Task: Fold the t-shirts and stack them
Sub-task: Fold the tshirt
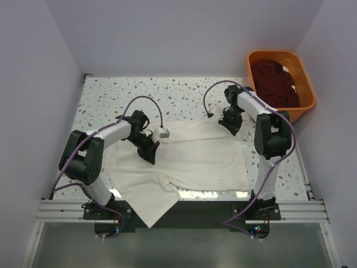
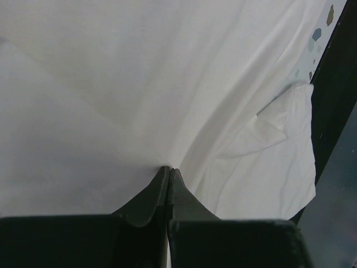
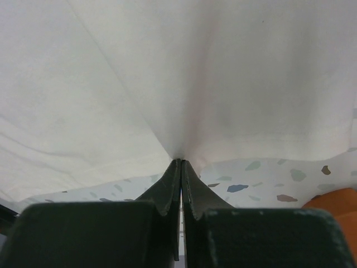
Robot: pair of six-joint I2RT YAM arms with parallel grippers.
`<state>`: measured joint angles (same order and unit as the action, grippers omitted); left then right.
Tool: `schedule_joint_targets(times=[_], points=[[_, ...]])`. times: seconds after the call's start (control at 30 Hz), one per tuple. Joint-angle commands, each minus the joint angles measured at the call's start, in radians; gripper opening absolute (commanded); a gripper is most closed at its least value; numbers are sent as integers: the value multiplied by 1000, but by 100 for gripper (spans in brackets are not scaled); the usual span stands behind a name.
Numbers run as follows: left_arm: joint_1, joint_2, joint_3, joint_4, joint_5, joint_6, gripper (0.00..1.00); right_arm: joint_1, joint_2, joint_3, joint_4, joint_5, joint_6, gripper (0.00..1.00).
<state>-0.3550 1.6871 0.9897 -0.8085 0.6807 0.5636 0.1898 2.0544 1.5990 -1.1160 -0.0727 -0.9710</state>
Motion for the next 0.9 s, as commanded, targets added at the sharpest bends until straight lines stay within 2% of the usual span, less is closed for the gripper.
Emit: schedule_joint_targets(times=[0.0, 0.13, 0.17, 0.2, 0.23, 0.27, 0.37, 0.47, 0.53, 0.57, 0.67, 0.73, 0.87], points=[[-31, -9, 49, -50, 30, 21, 0, 2, -20, 38, -33, 7, -32, 0], [-48, -7, 46, -47, 33, 2, 0, 3, -27, 1, -18, 22, -46, 0], [-48, -4, 41, -46, 23, -8, 3, 5, -27, -17, -12, 25, -48, 0], [-48, -3, 40, -46, 19, -8, 13, 7, -28, -25, -10, 28, -52, 0], [-48, -7, 43, -55, 17, -10, 34, 7, -31, -33, -8, 30, -52, 0], [-47, -15, 50, -64, 28, 2, 37, 7, -31, -28, -22, 27, -54, 10], [32, -63, 96, -84, 87, 5, 43, -3, -39, 7, -62, -13, -51, 31], [254, -55, 220, -135, 129, 41, 43, -18, -31, 138, -109, -91, 6, 38], [350, -38, 285, -121, 137, 33, 41, -20, -20, 197, -125, -128, 41, 38], [448, -27, 338, -107, 143, 4, 40, -21, -7, 243, -128, -139, 79, 38], [577, 46, 442, -34, 82, -68, 33, -20, 25, 298, -79, -165, 173, 35], [616, 123, 498, -15, 33, -85, 28, -18, 49, 317, -47, -142, 210, 30], [651, 215, 586, 14, -100, -97, 25, -4, 104, 349, 25, -87, 287, 23]])
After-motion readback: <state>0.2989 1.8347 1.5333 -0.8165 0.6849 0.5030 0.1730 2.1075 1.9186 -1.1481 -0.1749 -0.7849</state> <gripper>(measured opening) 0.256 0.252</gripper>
